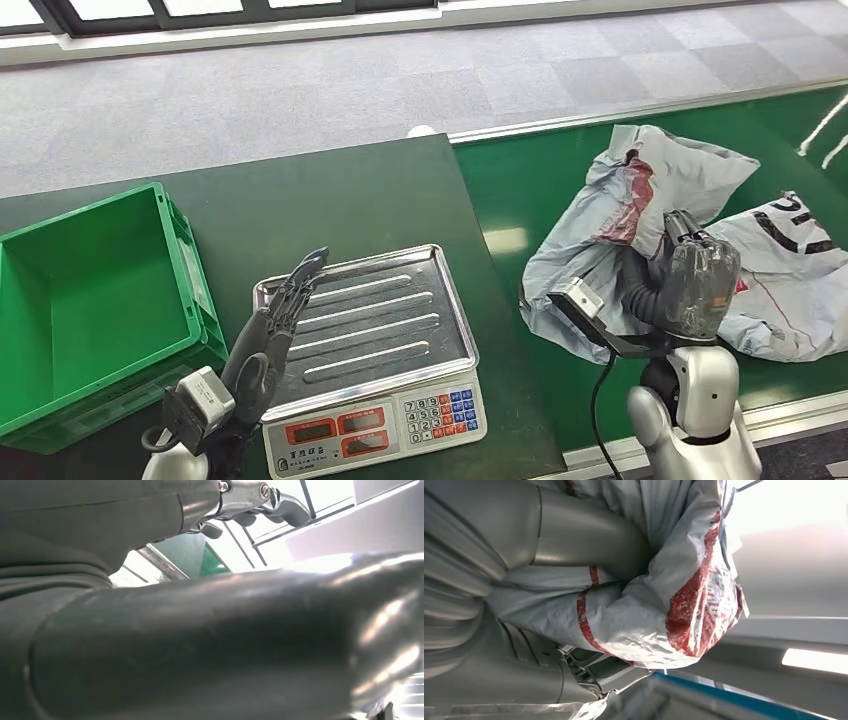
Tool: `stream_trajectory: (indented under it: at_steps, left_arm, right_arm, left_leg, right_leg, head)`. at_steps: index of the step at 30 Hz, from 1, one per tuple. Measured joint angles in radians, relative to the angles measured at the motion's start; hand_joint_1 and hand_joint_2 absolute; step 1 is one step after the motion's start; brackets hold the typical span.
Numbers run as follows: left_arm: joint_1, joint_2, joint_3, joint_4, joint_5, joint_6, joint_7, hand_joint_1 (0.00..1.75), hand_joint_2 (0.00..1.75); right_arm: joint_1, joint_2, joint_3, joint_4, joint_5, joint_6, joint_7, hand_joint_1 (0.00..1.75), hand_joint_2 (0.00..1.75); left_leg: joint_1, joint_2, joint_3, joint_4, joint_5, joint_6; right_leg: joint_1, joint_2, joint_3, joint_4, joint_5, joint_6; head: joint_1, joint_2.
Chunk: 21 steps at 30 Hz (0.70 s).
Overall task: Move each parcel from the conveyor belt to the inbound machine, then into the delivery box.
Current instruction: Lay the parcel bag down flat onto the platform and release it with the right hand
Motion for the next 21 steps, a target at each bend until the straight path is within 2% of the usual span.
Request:
stream_trajectory:
  at_steps: [3,6,10,13,16,21]
  left_arm:
    - [-0.018,-0.003,-0.011,0.017,0.005,0.000,-0.005,0.00,0.00]
    - [-0.027,-0.005,-0.013,0.030,0.016,0.004,-0.012,0.00,0.00]
    - [-0.051,-0.014,-0.018,0.041,0.041,0.028,-0.038,0.00,0.00]
    - [-0.066,-0.020,-0.020,0.039,0.045,0.051,-0.051,0.00,0.00]
    - [-0.068,-0.021,-0.020,0.037,0.045,0.061,-0.055,0.00,0.00]
    - [-0.069,-0.021,-0.020,0.037,0.044,0.072,-0.065,0.00,0.00]
  right_arm:
    - [-0.063,0.024,0.040,0.062,-0.113,-0.016,-0.063,1.75,1.75]
    - [-0.109,0.053,0.074,0.117,-0.198,0.008,-0.108,1.75,1.75]
    - [-0.217,0.127,0.149,0.248,-0.372,0.092,-0.202,1.75,1.75]
    - [-0.285,0.188,0.207,0.357,-0.476,0.118,-0.258,1.75,1.75]
    - [-0.322,0.226,0.238,0.431,-0.514,0.120,-0.280,1.75,1.75]
    - [-0.350,0.252,0.263,0.496,-0.536,0.130,-0.290,1.75,1.75]
  left_leg:
    - [0.000,-0.001,0.000,0.000,0.001,-0.001]
    - [0.000,-0.002,-0.001,0.000,0.001,-0.001]
    - [0.000,0.000,-0.001,0.000,0.001,-0.001]
    - [0.000,-0.003,-0.002,0.000,0.003,-0.002]
    - [0.000,-0.004,-0.002,0.000,0.003,-0.002]
    - [0.000,-0.004,-0.003,0.000,0.003,-0.002]
  right_leg:
    - [0.000,0.000,0.000,0.000,0.001,-0.001]
    - [0.000,-0.001,0.001,0.001,0.001,-0.001]
    - [0.000,0.001,-0.001,0.001,0.001,-0.001]
    - [0.001,0.000,-0.001,0.001,0.001,-0.001]
    - [0.001,-0.001,-0.001,0.001,0.001,-0.001]
    - [0.001,-0.001,-0.001,0.001,0.001,-0.001]
  head:
    - [0.000,0.000]
    - [0.000,0.000]
    - [0.000,0.000]
    - [0.000,0.000]
    - [0.000,0.000]
    - [0.000,0.000]
